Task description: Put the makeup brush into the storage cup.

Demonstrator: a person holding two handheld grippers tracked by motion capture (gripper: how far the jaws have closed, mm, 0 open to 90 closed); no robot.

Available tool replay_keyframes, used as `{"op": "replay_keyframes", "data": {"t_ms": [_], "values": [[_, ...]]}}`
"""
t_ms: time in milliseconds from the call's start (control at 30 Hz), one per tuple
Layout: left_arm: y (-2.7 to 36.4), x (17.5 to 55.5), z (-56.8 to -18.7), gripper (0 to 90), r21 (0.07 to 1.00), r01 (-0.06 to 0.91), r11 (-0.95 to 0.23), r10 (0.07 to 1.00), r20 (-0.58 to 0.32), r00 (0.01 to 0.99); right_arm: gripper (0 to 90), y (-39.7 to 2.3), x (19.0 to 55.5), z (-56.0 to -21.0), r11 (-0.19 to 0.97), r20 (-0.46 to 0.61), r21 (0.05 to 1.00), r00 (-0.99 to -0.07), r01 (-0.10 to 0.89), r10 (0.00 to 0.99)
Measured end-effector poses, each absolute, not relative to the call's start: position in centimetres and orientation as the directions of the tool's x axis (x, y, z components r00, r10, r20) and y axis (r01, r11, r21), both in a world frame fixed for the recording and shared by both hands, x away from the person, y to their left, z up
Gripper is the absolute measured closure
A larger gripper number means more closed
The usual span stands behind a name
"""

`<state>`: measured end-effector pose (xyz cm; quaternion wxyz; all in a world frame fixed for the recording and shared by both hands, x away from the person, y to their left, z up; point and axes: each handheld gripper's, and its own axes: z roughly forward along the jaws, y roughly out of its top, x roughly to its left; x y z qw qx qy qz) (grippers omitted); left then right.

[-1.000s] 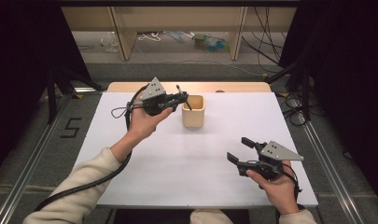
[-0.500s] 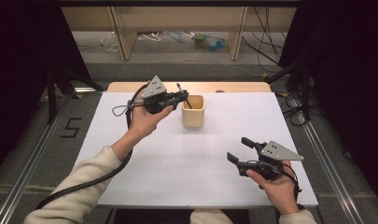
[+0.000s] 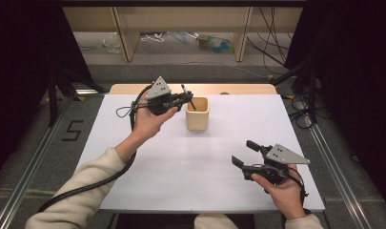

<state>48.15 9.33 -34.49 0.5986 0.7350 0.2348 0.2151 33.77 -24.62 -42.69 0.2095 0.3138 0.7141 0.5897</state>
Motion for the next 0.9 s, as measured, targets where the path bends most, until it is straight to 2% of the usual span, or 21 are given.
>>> {"op": "replay_keyframes", "data": {"t_ms": [900], "values": [[8.9, 49.3, -34.6, 83.6, 0.978, 0.093, -0.185, 0.616, 0.042, 0.787, 22.3, -24.7, 33.8, -42.7, 0.118, 0.063, 0.972, -0.712, 0.202, 0.7]]}}
